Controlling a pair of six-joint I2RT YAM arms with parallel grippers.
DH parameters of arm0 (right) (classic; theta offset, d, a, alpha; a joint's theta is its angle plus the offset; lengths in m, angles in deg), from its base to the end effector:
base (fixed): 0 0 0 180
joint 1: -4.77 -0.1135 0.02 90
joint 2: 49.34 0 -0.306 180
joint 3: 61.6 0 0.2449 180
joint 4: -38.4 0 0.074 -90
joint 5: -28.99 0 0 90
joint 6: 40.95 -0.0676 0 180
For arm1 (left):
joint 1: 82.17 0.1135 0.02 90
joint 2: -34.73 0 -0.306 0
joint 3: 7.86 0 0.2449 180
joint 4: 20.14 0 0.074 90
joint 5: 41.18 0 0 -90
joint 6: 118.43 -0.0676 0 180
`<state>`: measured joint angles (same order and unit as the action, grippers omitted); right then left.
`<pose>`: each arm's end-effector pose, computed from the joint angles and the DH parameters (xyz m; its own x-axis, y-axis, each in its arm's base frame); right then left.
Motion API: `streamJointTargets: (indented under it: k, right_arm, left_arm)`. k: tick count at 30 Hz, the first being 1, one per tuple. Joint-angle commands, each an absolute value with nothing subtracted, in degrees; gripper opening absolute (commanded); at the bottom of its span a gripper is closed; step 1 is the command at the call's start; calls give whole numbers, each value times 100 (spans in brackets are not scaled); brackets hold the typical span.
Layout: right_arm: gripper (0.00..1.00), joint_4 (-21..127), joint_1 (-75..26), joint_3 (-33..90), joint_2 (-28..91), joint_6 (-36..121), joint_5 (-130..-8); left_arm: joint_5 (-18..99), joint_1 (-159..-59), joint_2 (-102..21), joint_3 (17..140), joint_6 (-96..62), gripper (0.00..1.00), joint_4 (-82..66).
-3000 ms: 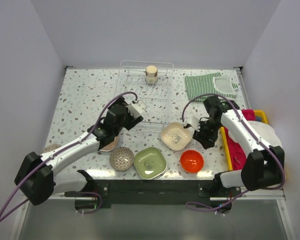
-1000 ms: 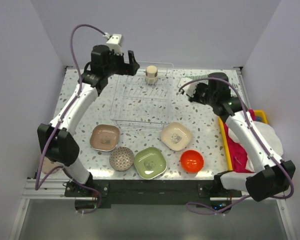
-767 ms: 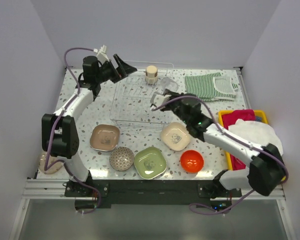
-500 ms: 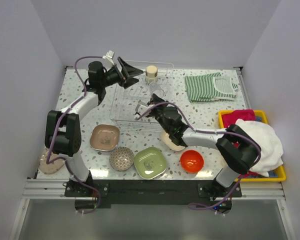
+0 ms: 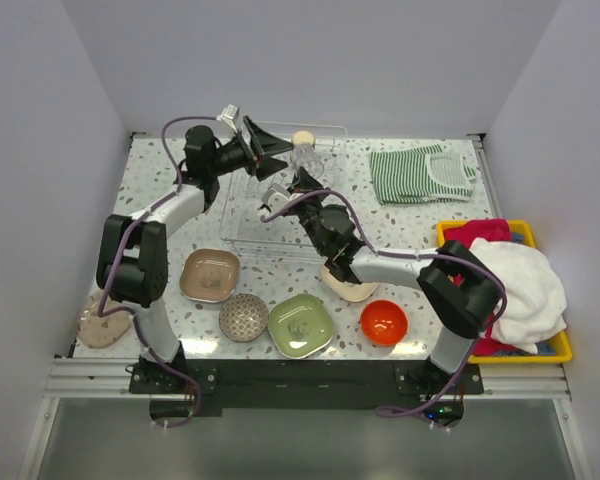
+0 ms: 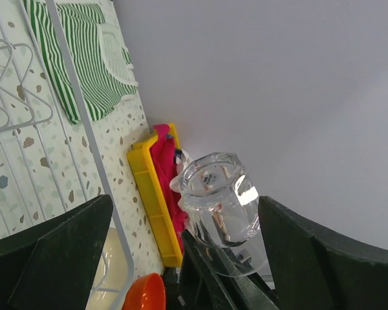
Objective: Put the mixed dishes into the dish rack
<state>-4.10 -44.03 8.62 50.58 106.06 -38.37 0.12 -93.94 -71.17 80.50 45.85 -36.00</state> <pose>0.2952 0.2977 0.3238 0.4545 -0.6560 -0.6025 -0.1211 0.6246 -0.7715 0.4360 -0.1427 0.3305 -0.8450 -0.4729 -0.2496 0.2080 0.1393 -0.9682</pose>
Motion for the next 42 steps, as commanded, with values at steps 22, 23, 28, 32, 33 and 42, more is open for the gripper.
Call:
streamJointTargets:
  k: [22,23,28,32,33,42]
  right_arm:
    - [0,108,-4296,1727,5639,10283,-4343]
    - [0,117,-4278,1736,5657,10310,-4360]
    - [0,-120,-4287,1763,5674,10476,-4553]
    - [0,-225,-4287,1763,5762,10617,-4598]
    - [0,-269,-4287,1745,5788,10652,-4598]
    - [0,-542,-4287,1719,6008,10750,-4527]
  left_arm:
    - [-382,-9465,-7557,8850,4689,57,-4252]
    - [-391,-9465,-7557,8885,4680,55,-4243]
    - [-251,-9421,-7539,8938,4461,94,-3470]
    - [-320,-9421,-7548,8815,4566,94,-3583]
    - [-329,-9421,-7557,8815,4566,93,-3610]
    - [-453,-9509,-7566,8842,4601,67,-4014]
